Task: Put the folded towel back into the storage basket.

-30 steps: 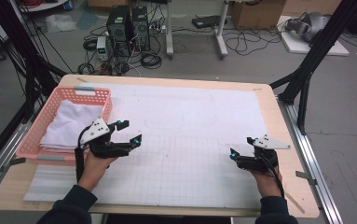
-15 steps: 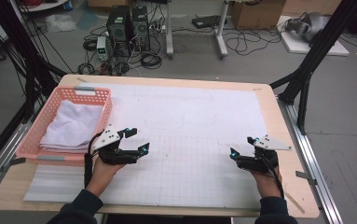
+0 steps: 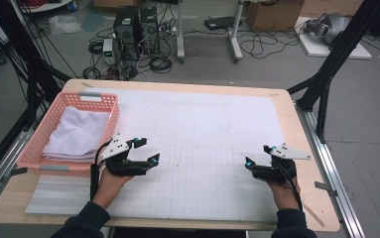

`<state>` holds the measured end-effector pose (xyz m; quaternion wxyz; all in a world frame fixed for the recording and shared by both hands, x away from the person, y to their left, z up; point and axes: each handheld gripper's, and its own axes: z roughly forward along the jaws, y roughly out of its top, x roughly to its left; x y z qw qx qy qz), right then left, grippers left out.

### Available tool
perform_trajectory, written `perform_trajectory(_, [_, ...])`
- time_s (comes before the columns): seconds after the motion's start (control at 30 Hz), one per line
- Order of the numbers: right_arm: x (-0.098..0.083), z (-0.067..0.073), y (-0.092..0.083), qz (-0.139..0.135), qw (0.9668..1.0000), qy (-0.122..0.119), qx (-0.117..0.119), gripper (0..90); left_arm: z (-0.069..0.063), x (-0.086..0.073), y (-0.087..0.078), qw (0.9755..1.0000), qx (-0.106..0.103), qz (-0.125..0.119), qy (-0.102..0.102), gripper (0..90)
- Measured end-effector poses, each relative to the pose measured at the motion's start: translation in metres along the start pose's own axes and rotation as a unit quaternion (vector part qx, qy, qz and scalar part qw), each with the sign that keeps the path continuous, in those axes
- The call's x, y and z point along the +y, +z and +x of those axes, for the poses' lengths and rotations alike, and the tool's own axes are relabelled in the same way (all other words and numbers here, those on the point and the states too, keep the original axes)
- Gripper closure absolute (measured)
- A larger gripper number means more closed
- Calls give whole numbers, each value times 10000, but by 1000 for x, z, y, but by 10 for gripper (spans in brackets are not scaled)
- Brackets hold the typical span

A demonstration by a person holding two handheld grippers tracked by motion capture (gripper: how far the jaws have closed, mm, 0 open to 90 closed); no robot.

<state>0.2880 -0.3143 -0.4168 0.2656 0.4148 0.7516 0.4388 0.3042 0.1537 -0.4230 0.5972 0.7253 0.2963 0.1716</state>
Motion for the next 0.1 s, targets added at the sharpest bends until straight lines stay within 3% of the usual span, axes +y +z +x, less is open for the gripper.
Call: perform_trajectory(0.1, [0, 0, 0, -12, 10000, 7, -7, 182, 0, 0, 0, 10000, -4, 12, 2, 225])
